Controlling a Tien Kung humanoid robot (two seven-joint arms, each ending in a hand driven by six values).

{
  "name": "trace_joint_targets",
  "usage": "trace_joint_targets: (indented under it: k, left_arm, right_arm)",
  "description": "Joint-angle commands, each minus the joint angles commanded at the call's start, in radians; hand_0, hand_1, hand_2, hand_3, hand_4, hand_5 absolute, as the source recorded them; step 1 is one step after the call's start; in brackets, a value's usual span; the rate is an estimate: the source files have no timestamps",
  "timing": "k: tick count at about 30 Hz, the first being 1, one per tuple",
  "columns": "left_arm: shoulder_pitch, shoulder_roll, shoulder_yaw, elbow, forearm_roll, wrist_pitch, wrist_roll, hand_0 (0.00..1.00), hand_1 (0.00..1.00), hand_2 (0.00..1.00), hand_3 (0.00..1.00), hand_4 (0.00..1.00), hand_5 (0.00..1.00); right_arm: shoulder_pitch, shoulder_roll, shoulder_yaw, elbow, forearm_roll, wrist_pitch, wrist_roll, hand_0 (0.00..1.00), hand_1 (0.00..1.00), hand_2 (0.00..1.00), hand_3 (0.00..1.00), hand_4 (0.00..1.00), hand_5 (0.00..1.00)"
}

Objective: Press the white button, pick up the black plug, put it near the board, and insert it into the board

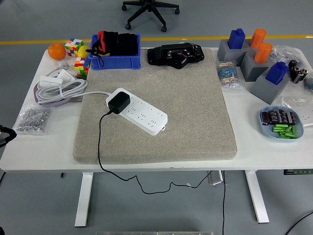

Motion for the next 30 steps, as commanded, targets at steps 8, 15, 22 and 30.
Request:
trace_joint_targets:
  k: [8,15,22,30]
  left_arm:
    - [0.003,-0.004,-0.006,-0.002,0.004,-0.001,0.001,0.841,0.918,0.97,0.84,0.82,0.61]
    - [0.008,-0.011,-0.019,-0.002,0.005,0.0,-0.001,0.844,0.925,0.971,0.838,0.818,0.609]
    - [0.007,-0.013,-0.041,-0.003,0.007,0.0,-0.002,0.85,0.929,0.971,0.837,0.817,0.611]
    - [0.007,-0.016,-0.058,-0.006,0.01,0.001,-0.003,0.853,0.931,0.971,0.836,0.816,0.613]
  right_arm:
    - [-0.003,0.004,0.004,0.001,-0.001,0.0,0.0,0.574,0.534,0.547,0.509,0.643,0.383]
    - [-0.008,0.007,0.008,0.0,-0.002,0.0,0.0,0.576,0.534,0.547,0.509,0.643,0.383]
    - [-0.008,0.009,0.016,0.0,-0.003,-0.001,0.0,0.576,0.534,0.547,0.509,0.643,0.383]
    - [-0.007,0.01,0.017,0.001,-0.004,-0.001,0.0,0.576,0.533,0.547,0.511,0.643,0.383]
